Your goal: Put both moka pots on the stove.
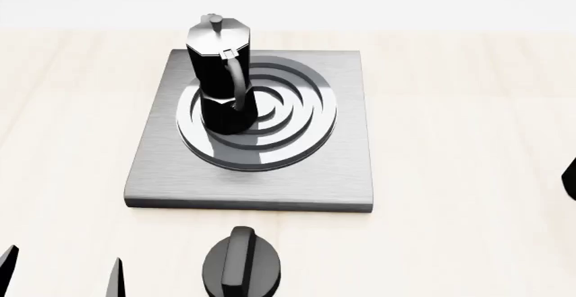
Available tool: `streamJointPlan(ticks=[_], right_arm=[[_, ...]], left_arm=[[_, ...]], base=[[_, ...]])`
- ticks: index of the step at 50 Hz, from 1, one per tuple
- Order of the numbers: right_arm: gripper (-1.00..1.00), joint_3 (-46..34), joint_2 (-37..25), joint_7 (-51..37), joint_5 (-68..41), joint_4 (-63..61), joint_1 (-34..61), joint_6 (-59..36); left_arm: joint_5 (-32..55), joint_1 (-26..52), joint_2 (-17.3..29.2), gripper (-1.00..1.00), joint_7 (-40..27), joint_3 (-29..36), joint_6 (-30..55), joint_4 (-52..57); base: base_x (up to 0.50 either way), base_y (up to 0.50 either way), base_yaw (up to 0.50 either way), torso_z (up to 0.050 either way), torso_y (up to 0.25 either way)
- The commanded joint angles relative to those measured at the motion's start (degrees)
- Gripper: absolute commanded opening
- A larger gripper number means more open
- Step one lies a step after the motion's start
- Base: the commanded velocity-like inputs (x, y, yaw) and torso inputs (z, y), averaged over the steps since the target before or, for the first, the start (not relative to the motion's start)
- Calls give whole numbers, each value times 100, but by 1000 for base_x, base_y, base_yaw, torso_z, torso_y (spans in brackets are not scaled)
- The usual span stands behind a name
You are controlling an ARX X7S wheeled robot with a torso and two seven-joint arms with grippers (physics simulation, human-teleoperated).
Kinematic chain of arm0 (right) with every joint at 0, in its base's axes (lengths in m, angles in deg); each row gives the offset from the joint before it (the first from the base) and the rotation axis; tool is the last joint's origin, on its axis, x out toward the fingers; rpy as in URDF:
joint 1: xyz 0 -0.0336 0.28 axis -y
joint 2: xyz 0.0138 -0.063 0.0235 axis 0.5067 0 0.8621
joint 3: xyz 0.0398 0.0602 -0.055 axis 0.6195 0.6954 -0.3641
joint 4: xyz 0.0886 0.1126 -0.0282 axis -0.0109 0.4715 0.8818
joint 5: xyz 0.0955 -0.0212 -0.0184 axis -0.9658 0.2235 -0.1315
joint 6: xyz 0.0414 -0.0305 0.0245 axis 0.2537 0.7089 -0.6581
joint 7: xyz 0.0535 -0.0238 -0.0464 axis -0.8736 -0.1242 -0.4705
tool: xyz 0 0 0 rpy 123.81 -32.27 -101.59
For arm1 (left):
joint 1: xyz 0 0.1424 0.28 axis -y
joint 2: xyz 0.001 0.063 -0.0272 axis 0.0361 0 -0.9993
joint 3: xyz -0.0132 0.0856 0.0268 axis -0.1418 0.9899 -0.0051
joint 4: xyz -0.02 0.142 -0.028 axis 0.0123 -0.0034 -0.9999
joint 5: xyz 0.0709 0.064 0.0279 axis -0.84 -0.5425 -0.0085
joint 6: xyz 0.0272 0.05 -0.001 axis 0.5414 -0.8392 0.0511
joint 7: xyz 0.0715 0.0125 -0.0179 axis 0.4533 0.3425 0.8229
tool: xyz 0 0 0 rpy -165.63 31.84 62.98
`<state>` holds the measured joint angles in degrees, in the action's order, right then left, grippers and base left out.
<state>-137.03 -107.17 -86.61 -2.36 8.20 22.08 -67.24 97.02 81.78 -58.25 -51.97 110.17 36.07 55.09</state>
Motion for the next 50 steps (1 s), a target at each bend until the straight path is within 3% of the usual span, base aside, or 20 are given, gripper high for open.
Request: streamJointPlan(ticks=[1, 38, 50], right_arm=[[100, -53, 269, 373, -5, 680, -83, -119], [100, 5, 1371, 1152, -57, 2745, -836, 283], [100, 108, 2082, 1724, -94, 4101, -1105, 539]], left_arm=[[-3, 4, 5, 100, -7, 14, -44, -16], [-8, 13, 38, 100, -45, 75, -59, -20], [-5, 33, 50, 100, -59, 84, -38, -17]], base=[[0, 0, 0, 0, 0], [0, 0, 0, 0, 0], [0, 0, 0, 0, 0]])
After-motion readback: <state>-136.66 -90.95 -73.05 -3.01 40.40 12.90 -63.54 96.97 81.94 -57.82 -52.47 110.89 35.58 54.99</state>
